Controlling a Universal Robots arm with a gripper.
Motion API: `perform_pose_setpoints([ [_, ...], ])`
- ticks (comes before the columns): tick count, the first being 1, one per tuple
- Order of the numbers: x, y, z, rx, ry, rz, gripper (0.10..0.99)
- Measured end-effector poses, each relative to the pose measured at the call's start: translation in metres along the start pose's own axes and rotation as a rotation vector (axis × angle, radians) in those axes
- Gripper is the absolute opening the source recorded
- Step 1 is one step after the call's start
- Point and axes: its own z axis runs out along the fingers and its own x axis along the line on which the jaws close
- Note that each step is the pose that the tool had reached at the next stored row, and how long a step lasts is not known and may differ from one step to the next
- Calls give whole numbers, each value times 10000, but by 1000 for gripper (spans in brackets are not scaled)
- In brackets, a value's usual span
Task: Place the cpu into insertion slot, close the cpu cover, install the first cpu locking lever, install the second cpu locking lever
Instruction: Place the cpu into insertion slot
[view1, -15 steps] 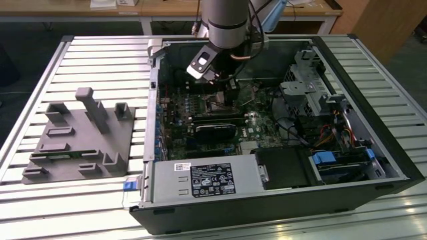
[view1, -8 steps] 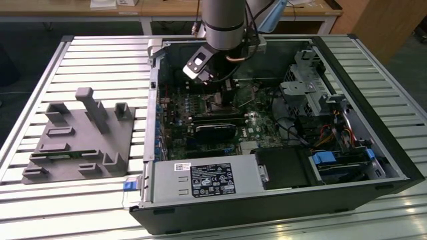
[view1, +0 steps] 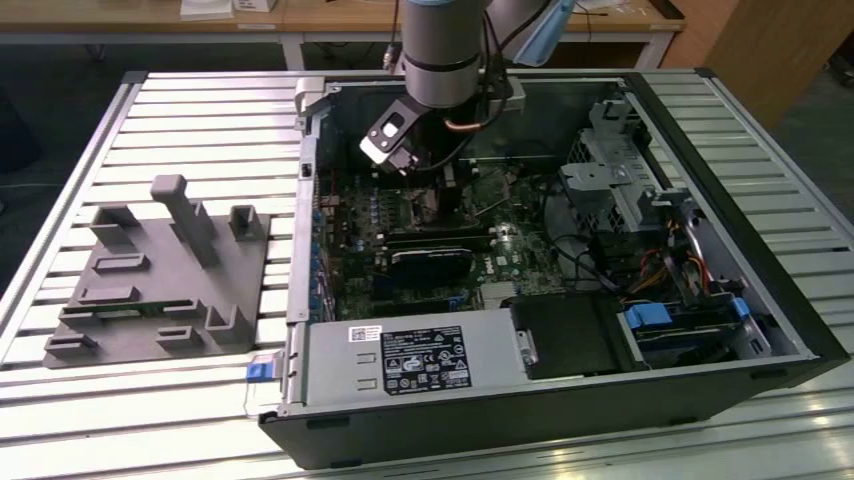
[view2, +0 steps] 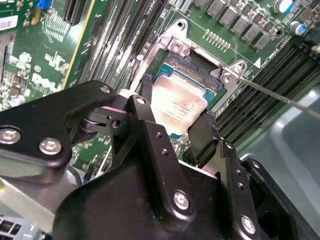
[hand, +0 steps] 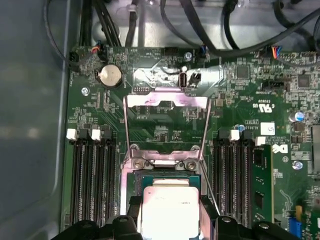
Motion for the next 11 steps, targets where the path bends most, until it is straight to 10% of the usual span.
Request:
perform_pose_setpoints([
  [11,14,-15,104,0,-4,36,537],
])
